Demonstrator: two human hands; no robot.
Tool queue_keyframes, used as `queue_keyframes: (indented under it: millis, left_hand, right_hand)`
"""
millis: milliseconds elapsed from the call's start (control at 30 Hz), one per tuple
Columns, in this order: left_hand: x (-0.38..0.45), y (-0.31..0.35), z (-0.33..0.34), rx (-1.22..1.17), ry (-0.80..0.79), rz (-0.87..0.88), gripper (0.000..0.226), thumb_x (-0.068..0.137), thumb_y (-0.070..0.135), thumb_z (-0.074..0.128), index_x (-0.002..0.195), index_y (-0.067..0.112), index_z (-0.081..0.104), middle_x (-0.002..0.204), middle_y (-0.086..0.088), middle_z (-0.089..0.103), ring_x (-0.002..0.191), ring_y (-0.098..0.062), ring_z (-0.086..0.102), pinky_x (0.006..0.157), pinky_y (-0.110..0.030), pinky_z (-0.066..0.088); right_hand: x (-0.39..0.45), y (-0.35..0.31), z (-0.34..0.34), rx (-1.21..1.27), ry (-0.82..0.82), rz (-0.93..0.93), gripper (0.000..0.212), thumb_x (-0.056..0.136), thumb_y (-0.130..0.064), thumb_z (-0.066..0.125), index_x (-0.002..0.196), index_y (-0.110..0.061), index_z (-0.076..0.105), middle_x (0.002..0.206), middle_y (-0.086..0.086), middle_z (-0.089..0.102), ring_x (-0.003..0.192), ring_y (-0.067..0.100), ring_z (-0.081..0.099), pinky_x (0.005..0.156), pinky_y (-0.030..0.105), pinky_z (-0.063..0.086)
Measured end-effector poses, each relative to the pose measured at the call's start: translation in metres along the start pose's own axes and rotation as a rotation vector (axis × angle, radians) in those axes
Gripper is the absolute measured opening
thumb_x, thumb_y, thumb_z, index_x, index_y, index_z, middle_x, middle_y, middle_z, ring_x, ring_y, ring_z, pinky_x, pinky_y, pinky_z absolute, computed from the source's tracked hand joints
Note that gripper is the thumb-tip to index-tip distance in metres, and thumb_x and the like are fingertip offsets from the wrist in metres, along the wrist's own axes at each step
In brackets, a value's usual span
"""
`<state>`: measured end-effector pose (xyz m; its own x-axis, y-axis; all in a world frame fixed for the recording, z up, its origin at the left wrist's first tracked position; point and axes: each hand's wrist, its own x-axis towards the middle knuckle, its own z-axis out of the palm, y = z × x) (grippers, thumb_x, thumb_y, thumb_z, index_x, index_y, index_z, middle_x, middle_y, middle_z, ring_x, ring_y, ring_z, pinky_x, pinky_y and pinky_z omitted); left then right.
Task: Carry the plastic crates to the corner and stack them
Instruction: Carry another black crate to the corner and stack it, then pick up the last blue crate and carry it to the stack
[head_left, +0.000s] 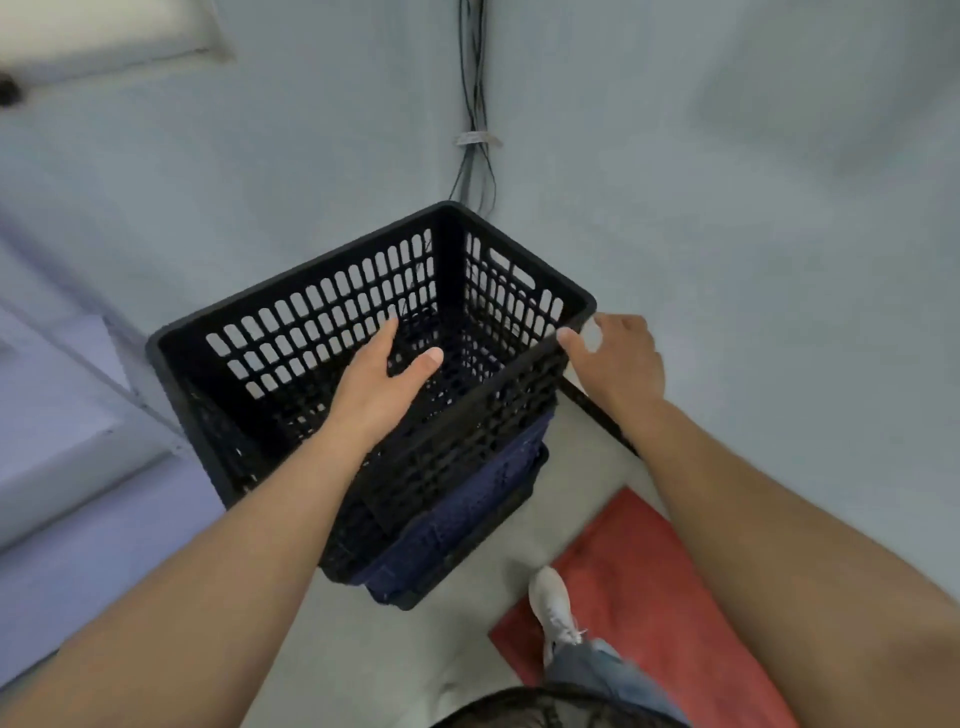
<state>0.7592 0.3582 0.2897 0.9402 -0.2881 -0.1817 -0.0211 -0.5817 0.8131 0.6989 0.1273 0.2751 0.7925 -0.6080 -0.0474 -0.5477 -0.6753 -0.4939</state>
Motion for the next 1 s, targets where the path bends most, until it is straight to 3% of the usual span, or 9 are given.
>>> queue_keyframes:
  millis: [200,300,367,500,633,767,867,933,1000]
  left_hand:
    - [-0.022,0.028,0.064,-0.075,-0.226,0.098,0.065,0.090,0.049,0.053,0.146,0.023,0.035,0.149,0.000,0.039,0.133,-0.015,0.040,0.104,-0.024,0.029]
    - [-0.043,0.040,0.100,-0.091,-0.365,0.148,0.059,0.089,0.048,0.054,0.141,0.021,0.043,0.142,-0.003,0.048,0.126,-0.018,0.048,0.107,-0.039,0.039]
    - [-0.059,0.045,0.123,-0.084,-0.454,0.168,0.057,0.089,0.047,0.054,0.140,0.022,0.045,0.140,-0.004,0.049,0.124,-0.021,0.050,0.100,-0.045,0.046]
    - [-0.096,0.056,0.159,-0.085,-0.553,0.180,0.052,0.091,0.044,0.054,0.139,0.027,0.044,0.134,0.000,0.049,0.105,-0.018,0.059,0.080,-0.040,0.057]
    - [-0.140,0.068,0.196,-0.062,-0.627,0.192,0.044,0.093,0.042,0.051,0.133,0.023,0.049,0.123,0.004,0.055,0.089,-0.015,0.062,0.069,-0.033,0.055]
    - [-0.213,0.080,0.245,-0.036,-0.732,0.233,0.027,0.094,0.040,0.050,0.113,0.022,0.056,0.109,0.005,0.059,0.084,-0.013,0.061,0.057,-0.024,0.053]
    - [-0.281,0.090,0.284,-0.045,-0.820,0.238,0.012,0.094,0.037,0.051,0.096,0.027,0.058,0.106,0.003,0.058,0.085,-0.012,0.059,0.063,-0.030,0.055]
    - [-0.328,0.098,0.308,-0.047,-0.880,0.243,0.009,0.094,0.036,0.052,0.092,0.030,0.058,0.103,0.006,0.058,0.089,-0.010,0.058,0.074,-0.039,0.056]
    - [-0.373,0.107,0.330,-0.038,-0.946,0.269,0.007,0.094,0.037,0.052,0.094,0.033,0.057,0.103,0.011,0.057,0.097,-0.010,0.058,0.084,-0.042,0.054]
  right_hand:
    - [-0.073,0.072,-0.030,0.083,0.117,0.258,0.063,0.091,-0.056,0.043,0.137,-0.013,0.048,0.143,0.009,0.041,0.122,0.025,0.051,0.101,0.040,0.040]
    - [-0.109,0.112,-0.046,0.145,0.170,0.368,0.053,0.092,-0.049,0.047,0.132,-0.014,0.053,0.139,0.008,0.045,0.113,0.022,0.057,0.095,0.036,0.041]
    - [-0.135,0.138,-0.056,0.191,0.201,0.431,0.046,0.093,-0.040,0.049,0.132,-0.016,0.053,0.138,0.008,0.047,0.113,0.023,0.057,0.096,0.035,0.040]
    - [-0.187,0.185,-0.074,0.307,0.270,0.526,0.040,0.093,-0.026,0.050,0.131,-0.015,0.054,0.130,0.008,0.055,0.111,0.026,0.060,0.100,0.037,0.043]
    - [-0.246,0.230,-0.092,0.407,0.356,0.647,0.027,0.091,-0.030,0.047,0.103,-0.014,0.065,0.103,0.004,0.068,0.095,0.027,0.066,0.087,0.047,0.051]
    - [-0.328,0.281,-0.120,0.562,0.493,0.736,0.040,0.096,-0.036,0.044,0.081,-0.008,0.068,0.086,0.006,0.071,0.087,0.025,0.066,0.081,0.037,0.050]
    - [-0.402,0.322,-0.141,0.726,0.521,0.766,0.031,0.095,-0.040,0.046,0.081,-0.020,0.066,0.098,-0.001,0.069,0.096,0.021,0.063,0.091,0.041,0.049]
    - [-0.454,0.349,-0.153,0.739,0.551,0.768,0.020,0.093,-0.036,0.052,0.095,-0.022,0.066,0.099,-0.007,0.066,0.103,0.018,0.060,0.096,0.041,0.048]
    - [-0.504,0.373,-0.164,0.760,0.589,0.784,0.025,0.090,-0.027,0.059,0.114,-0.020,0.065,0.105,-0.008,0.062,0.104,0.013,0.056,0.094,0.033,0.046]
